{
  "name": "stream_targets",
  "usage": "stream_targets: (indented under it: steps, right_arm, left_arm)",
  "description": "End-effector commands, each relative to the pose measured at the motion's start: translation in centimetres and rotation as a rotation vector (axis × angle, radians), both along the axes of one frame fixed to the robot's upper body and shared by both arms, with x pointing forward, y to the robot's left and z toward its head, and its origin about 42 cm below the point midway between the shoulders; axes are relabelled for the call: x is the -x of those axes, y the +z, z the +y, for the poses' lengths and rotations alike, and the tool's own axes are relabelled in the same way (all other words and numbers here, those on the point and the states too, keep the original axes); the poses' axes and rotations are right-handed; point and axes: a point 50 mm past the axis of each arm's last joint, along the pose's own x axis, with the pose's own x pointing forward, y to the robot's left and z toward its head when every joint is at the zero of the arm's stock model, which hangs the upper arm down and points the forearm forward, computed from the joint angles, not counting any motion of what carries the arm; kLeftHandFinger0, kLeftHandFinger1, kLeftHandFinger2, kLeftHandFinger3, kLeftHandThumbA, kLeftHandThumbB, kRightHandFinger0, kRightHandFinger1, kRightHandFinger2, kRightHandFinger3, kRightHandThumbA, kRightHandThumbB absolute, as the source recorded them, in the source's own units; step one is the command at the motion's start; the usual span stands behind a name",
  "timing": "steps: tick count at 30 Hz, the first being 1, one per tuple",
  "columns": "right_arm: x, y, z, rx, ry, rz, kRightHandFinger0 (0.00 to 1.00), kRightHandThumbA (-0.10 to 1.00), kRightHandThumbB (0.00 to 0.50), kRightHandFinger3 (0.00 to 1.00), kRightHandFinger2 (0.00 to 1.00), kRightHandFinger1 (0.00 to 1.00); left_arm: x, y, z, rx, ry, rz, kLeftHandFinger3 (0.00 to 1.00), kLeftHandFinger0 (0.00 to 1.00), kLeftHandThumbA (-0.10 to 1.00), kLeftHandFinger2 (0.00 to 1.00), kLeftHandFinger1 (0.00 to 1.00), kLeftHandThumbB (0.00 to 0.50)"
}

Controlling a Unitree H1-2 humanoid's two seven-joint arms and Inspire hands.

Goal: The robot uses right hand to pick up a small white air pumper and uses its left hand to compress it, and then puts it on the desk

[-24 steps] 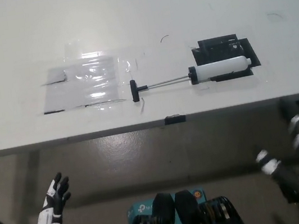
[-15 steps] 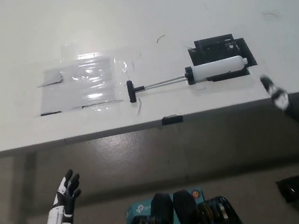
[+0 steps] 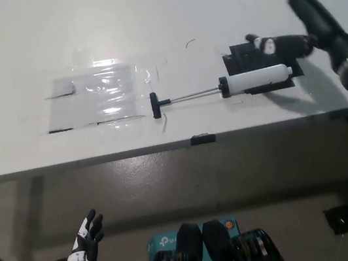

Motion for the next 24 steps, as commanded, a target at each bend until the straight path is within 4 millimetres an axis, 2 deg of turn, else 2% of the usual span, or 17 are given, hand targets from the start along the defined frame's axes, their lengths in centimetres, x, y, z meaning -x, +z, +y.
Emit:
stream_targets:
  steps: [1, 5, 7, 12, 16, 18, 21, 22, 24]
  right_arm:
    - [-5.9, 4.8, 1.4, 0.308, -0.002, 0.254, 1.0, 0.86, 0.384, 1.0, 1.0, 1.0]
    - [-7.5, 4.8, 1.9, 0.372, -0.02, 0.348, 1.0, 0.87, 0.398, 1.0, 1.0, 1.0]
    - [-8.3, 4.9, 2.4, 0.432, -0.041, 0.371, 1.0, 0.92, 0.399, 1.0, 1.0, 1.0]
    - [-9.6, 5.2, 3.5, 0.485, -0.047, 0.42, 1.0, 0.96, 0.411, 1.0, 1.0, 1.0]
    - [-10.0, 5.4, 4.7, 0.524, -0.031, 0.44, 1.0, 0.97, 0.378, 1.0, 1.0, 1.0]
    - [-10.1, 5.5, 5.0, 0.539, -0.04, 0.441, 1.0, 0.97, 0.381, 1.0, 1.0, 1.0]
    - [-10.1, 4.6, 5.3, 0.515, -0.039, 0.477, 1.0, 0.95, 0.382, 1.0, 1.0, 1.0]
    - [-10.1, 4.3, 5.6, 0.491, -0.011, 0.498, 1.0, 0.94, 0.363, 1.0, 1.0, 1.0]
    - [-10.1, 3.8, 6.0, 0.49, -0.015, 0.507, 1.0, 0.93, 0.39, 1.0, 1.0, 1.0]
  left_arm:
    - [0.4, 0.6, 0.1, -0.03, -0.022, -0.075, 1.0, 1.0, 1.0, 1.0, 1.0, 0.062]
    - [0.4, 0.4, 0.0, -0.028, -0.031, -0.071, 1.0, 1.0, 1.0, 1.0, 1.0, 0.055]
    - [0.4, 0.4, 0.1, -0.032, -0.034, -0.068, 1.0, 1.0, 1.0, 1.0, 1.0, 0.049]
    - [0.4, 0.5, 0.0, -0.027, -0.028, -0.067, 1.0, 1.0, 1.0, 1.0, 1.0, 0.04]
    - [0.2, 0.5, 0.1, -0.052, -0.025, -0.067, 1.0, 1.0, 1.0, 1.0, 1.0, 0.048]
    - [0.0, 0.6, 0.2, -0.059, -0.024, -0.068, 1.0, 1.0, 1.0, 1.0, 1.0, 0.055]
    - [0.2, 0.5, 0.3, -0.065, -0.024, -0.065, 1.0, 1.0, 1.0, 1.0, 1.0, 0.053]
    - [0.1, 0.5, 0.3, -0.063, -0.025, -0.064, 1.0, 1.0, 1.0, 1.0, 1.0, 0.057]
    - [0.1, 0.6, 0.4, -0.047, -0.03, -0.061, 1.0, 1.0, 1.0, 1.0, 1.0, 0.05]
